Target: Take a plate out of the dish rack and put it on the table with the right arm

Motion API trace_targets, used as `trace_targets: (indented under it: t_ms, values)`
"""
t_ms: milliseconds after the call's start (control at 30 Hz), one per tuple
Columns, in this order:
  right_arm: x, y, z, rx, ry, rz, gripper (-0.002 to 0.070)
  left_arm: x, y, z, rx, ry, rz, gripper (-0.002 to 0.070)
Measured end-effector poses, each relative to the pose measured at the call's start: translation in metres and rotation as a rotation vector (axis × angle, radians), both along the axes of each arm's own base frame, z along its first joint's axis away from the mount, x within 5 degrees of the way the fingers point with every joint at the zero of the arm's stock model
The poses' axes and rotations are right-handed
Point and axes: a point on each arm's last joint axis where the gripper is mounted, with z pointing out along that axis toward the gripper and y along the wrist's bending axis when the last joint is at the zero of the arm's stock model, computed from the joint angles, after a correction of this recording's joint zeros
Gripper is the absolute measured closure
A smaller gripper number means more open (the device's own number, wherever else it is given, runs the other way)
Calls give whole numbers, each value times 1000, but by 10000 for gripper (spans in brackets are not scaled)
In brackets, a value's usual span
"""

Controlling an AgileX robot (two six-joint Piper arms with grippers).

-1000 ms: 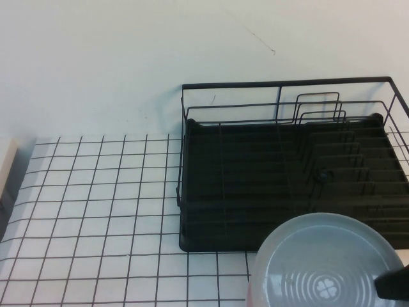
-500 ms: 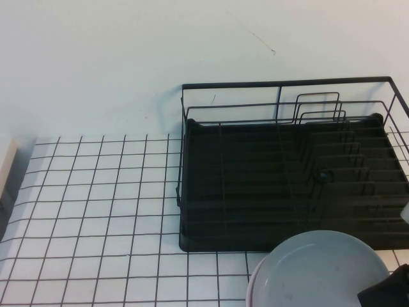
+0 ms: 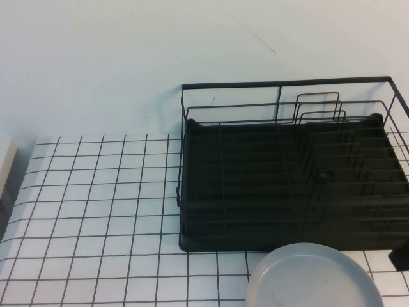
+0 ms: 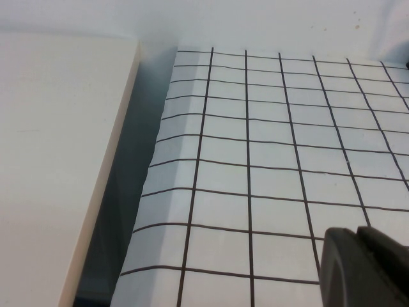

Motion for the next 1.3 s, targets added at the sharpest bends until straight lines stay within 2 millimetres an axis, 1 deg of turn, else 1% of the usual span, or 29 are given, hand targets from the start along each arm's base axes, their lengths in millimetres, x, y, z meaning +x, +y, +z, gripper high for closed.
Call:
trace_targets:
  t_ms: [67, 133, 167, 200, 233, 300, 333, 400, 433, 533, 600, 667, 767, 833, 933, 1000, 1167, 1300]
  values:
    - [-3, 2, 12, 17, -51, 0, 405, 0, 0, 0, 0, 0, 0, 678]
    - [-11, 5, 28, 43, -130, 15, 526, 0, 0, 0, 0, 0, 0, 678]
    - [-20, 8, 42, 73, -199, 22, 587, 0, 0, 0, 0, 0, 0, 678]
    - [-28, 11, 56, 104, -271, 31, 618, 0, 0, 0, 0, 0, 0, 678]
    - [-37, 13, 67, 131, -335, 43, 635, 0, 0, 0, 0, 0, 0, 678]
    - [-60, 19, 95, 183, -528, 44, 658, 0, 0, 0, 0, 0, 0, 678]
    - [-71, 20, 106, 196, -610, 39, 663, 0, 0, 0, 0, 0, 0, 678]
    - [-98, 22, 127, 197, -801, 10, 668, 0, 0, 0, 0, 0, 0, 678]
    - [-112, 22, 134, 191, -884, -10, 671, 0, 0, 0, 0, 0, 0, 678]
    - [-146, 21, 144, 167, -1067, -66, 676, 0, 0, 0, 0, 0, 0, 678]
    - [-165, 20, 143, 155, -1153, -103, 678, 0, 0, 0, 0, 0, 0, 678]
    - [-177, 19, 139, 147, -1205, -130, 678, 0, 0, 0, 0, 0, 0, 678]
    - [-188, 19, 132, 143, -1241, -142, 678, 0, 0, 0, 0, 0, 0, 678]
    - [-192, 19, 127, 140, -1241, -135, 678, 0, 0, 0, 0, 0, 0, 678]
    - [-193, 20, 115, 127, -1191, -95, 678, 0, 0, 0, 0, 0, 0, 678]
    - [-189, 19, 104, 91, -1162, -89, 678, 0, 0, 0, 0, 0, 0, 678]
    - [-176, 10, 82, -35, -1216, -104, 678, 0, 0, 0, 0, 0, 0, 678]
    - [-168, 0, 63, -124, -1265, -204, 678, 0, 0, 0, 0, 0, 0, 678]
